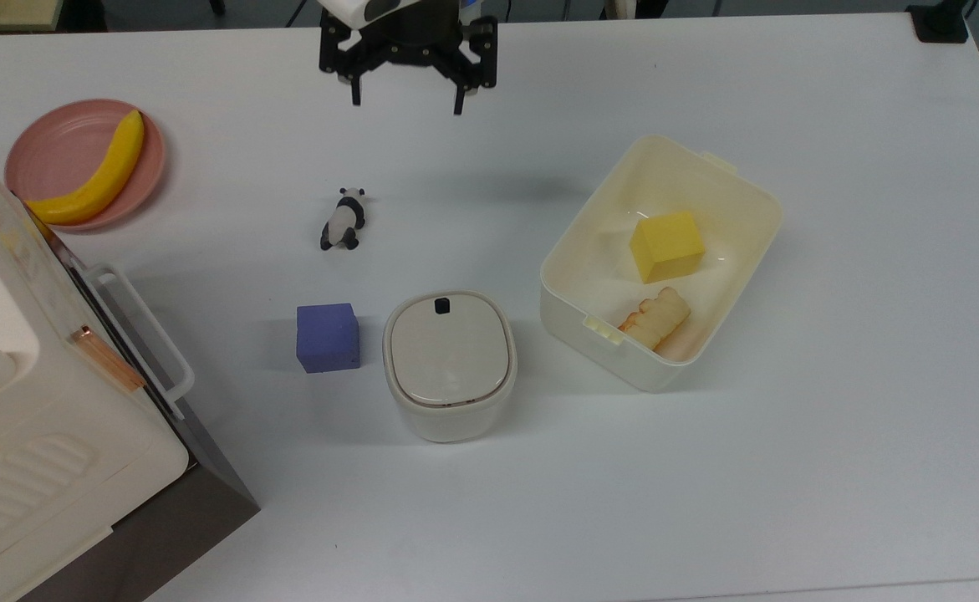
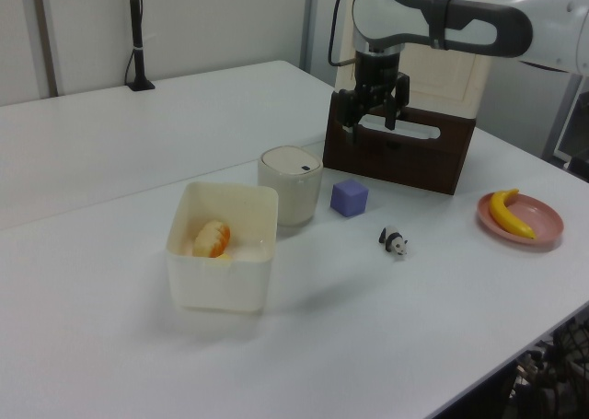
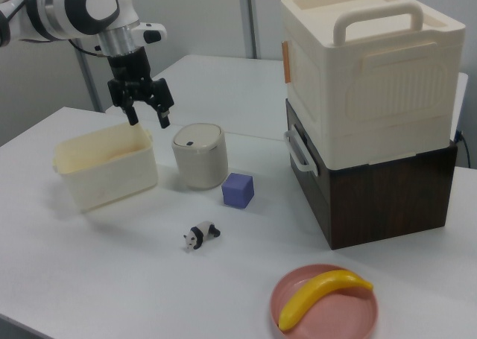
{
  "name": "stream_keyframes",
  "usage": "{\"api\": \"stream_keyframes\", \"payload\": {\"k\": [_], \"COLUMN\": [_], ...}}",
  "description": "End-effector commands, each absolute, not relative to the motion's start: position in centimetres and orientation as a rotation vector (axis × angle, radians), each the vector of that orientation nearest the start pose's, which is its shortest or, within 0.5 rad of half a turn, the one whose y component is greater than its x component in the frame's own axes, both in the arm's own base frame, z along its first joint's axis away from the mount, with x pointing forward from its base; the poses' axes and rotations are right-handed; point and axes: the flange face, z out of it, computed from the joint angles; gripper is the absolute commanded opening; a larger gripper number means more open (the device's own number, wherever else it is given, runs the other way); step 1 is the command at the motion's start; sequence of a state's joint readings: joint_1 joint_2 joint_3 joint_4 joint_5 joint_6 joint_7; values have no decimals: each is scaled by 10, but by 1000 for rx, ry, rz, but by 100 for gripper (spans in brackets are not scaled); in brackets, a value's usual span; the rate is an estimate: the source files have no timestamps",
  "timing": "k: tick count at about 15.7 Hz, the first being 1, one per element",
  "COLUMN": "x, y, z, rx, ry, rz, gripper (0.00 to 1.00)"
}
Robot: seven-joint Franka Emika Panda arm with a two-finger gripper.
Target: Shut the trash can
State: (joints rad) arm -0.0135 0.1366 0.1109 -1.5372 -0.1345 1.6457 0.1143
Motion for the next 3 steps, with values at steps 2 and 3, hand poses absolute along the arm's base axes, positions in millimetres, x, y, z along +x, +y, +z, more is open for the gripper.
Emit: {"api": "stream_keyframes", "payload": {"k": [2, 3], "x": [583, 584], "y": [37, 36], "z": [571, 570], "rx": [-3235, -3235], "ry": [14, 14], "rz": [65, 63], "gripper": [100, 100]}}
